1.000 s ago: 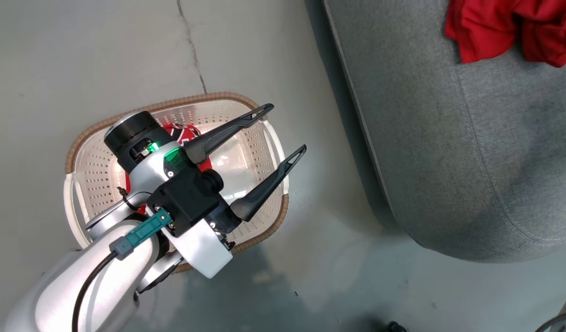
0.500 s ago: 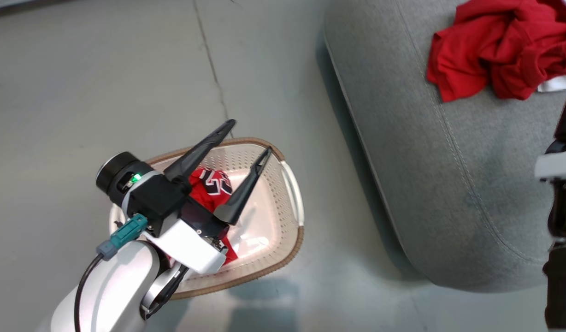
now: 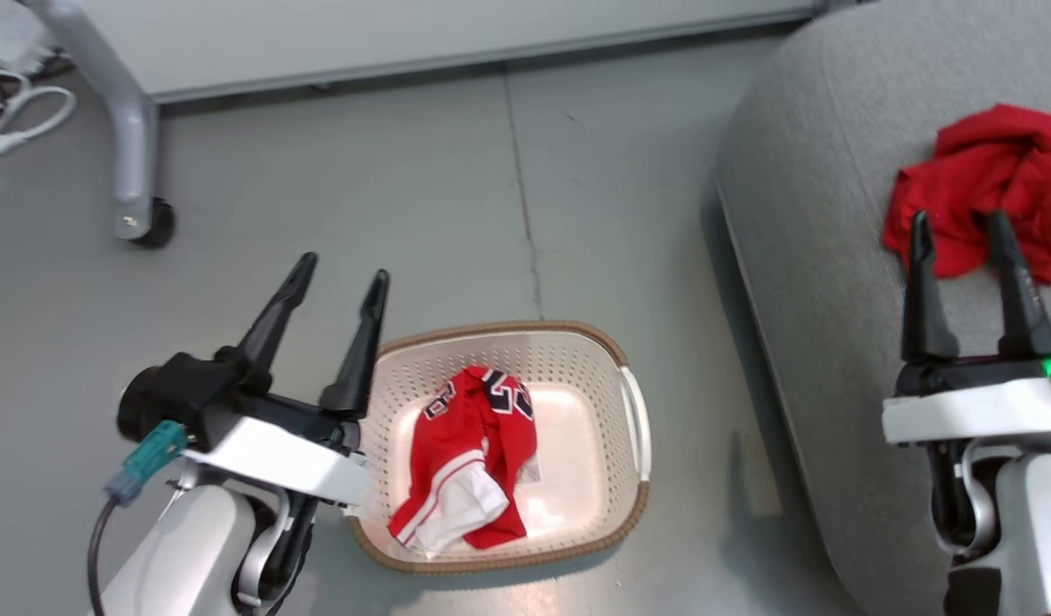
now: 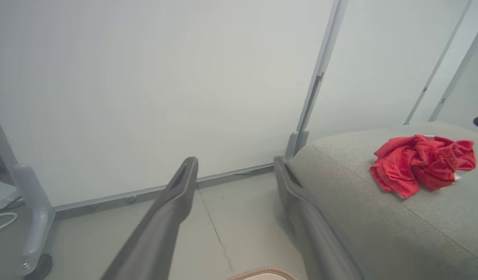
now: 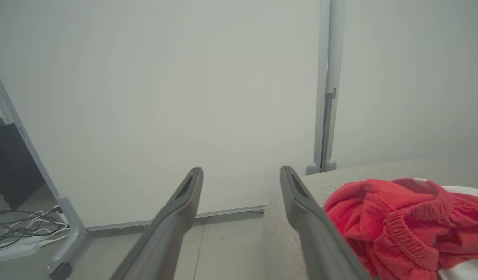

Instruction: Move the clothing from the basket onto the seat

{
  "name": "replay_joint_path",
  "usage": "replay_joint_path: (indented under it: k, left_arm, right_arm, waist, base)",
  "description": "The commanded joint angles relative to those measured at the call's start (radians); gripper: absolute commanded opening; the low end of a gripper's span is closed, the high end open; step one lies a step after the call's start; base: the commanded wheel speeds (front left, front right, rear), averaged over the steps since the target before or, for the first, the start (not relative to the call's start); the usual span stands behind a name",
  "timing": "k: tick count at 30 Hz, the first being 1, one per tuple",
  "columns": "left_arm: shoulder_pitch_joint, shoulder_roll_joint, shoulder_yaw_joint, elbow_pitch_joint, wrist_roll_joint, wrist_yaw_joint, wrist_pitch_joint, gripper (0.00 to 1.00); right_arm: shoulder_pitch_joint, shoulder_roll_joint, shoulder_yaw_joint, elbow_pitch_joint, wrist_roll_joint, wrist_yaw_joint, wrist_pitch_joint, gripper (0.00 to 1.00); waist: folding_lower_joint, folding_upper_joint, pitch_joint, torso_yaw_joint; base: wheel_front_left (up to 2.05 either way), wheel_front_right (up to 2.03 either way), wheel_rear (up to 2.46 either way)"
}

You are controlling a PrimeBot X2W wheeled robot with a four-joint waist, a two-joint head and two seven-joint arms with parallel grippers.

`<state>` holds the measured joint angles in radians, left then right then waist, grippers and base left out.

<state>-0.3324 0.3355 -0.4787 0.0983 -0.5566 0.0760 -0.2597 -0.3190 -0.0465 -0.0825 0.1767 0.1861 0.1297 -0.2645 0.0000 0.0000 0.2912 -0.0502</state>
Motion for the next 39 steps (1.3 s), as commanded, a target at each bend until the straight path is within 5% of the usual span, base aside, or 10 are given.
replay_joint_path:
  k: [1,19,39]
  left_arm:
    - [0.018,-0.004,0.022,-0.003,-0.003,0.008,-0.004,1.00]
    - [0.278,-0.089,0.370,-0.033,0.079,0.017,-0.004,1.00]
    - [0.413,-0.093,0.352,-0.005,0.162,0.001,0.001,1.00]
  right_arm:
    - [0.024,-0.007,0.009,-0.004,0.004,0.002,-0.002,1.00]
    - [0.180,-0.007,0.098,-0.016,0.032,0.002,0.044,1.00]
    - [0.326,-0.006,0.098,-0.032,0.020,0.002,0.088,1.00]
  waist:
    - [0.0000,0.0000,-0.046,0.044]
    - [0.0000,0.0000,-0.203,0.101]
    - [0.0000,0.0000,-0.303,0.081]
  base:
    - [0.00,0.00,0.00]
    - [0.00,0.00,0.00]
    - [0.00,0.00,0.00]
